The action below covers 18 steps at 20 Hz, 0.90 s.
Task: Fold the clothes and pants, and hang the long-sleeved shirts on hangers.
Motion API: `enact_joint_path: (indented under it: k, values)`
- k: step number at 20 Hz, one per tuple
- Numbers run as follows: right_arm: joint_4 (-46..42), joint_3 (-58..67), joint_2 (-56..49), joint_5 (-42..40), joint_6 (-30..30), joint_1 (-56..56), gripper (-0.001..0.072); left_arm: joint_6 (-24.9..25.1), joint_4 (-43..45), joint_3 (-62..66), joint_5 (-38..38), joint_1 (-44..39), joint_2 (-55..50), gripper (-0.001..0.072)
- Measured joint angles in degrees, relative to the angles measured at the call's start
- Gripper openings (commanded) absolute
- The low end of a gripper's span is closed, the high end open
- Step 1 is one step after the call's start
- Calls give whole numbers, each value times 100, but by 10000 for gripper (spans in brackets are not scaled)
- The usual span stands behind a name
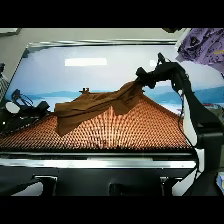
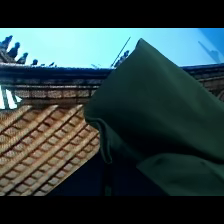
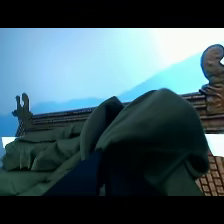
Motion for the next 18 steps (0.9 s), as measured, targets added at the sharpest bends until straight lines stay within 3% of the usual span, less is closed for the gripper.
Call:
enact_joint_path:
  k: [1,2,5,11,18]
  values:
    - [26,2,-63,52,59,-13,425,0,-24,-24,68,0,-107,17]
    - [55,4,-79,59,101,-46,462,0,-35,-42,118,0,-186,17]
    - [72,13,57,-260,-68,-393,482,0,-68,-63,210,0,-295,17]
    - [79,-72,142,-1620,-1102,-1307,481,0,-103,-9,101,0,-350,17]
    - [411,-299,-457,-1915,-2009,-1143,475,0,-105,7,2,0,-352,18]
